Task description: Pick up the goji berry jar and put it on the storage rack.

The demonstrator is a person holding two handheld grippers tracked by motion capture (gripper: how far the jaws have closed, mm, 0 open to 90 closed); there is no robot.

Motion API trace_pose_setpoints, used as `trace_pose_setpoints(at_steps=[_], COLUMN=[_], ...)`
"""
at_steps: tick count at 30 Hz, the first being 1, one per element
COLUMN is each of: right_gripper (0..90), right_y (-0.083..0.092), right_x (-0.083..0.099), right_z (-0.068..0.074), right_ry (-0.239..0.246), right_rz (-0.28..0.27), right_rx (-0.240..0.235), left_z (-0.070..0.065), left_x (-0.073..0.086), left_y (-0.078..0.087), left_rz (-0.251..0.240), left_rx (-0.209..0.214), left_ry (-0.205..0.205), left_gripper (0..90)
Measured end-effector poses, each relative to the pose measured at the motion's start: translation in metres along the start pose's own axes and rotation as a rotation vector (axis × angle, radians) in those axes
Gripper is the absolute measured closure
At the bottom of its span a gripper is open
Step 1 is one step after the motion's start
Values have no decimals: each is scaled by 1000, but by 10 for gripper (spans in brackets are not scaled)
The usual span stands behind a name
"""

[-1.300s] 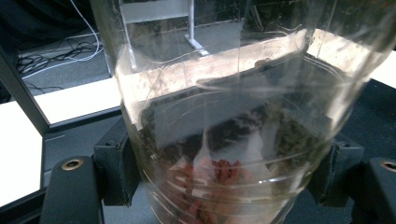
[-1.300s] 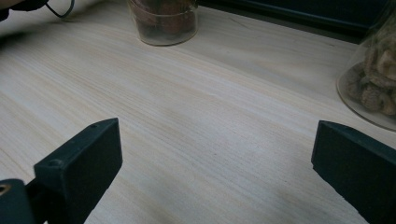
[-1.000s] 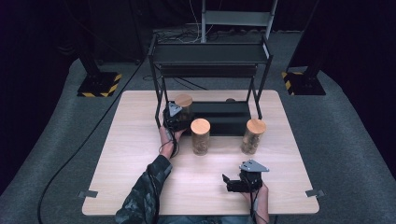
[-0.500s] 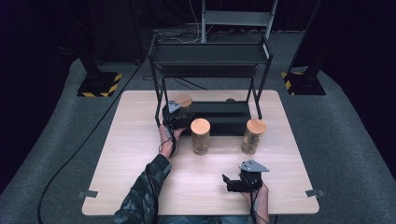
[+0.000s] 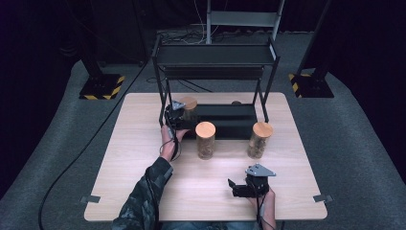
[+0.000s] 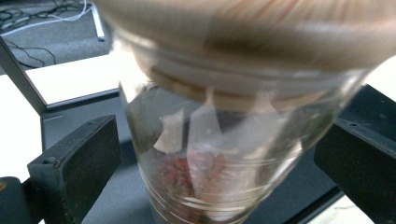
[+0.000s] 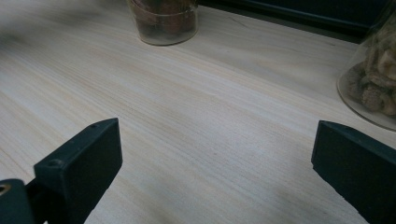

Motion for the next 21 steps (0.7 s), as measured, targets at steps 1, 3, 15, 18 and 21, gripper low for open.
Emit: trace_pose_setpoints(at_steps=[1,3,15,18,21], right_gripper=[9,9,9,9,9], right_y=[0,0,0,0,0], right_x=[0,0,0,0,0], right_z=[0,0,0,0,0], right_ry=[0,0,1,1,1], right_rz=[0,0,1,2,2], right_rx=[0,0,1,0,0], left_z=[0,-1,-2,-3,-5], left_x=[-1,-3,-19,-24,-30], left_y=[0,2,14,17,22], left_rz=[9,17,50,49,43], left_rx=[1,-1,-24,-28,-30], left_ry=[-3,0,-14,-12,-20], left_gripper=[1,1,1,1,1])
Point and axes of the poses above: each handheld gripper's, and its own axes: y roughly backward along the jaws, x roughly out of its underside, z roughly to its left, the point moved 7 cm from there along -y, roughly forward along the jaws, and after that the axes turned 12 degrees about -z, right-handed, at the moved point
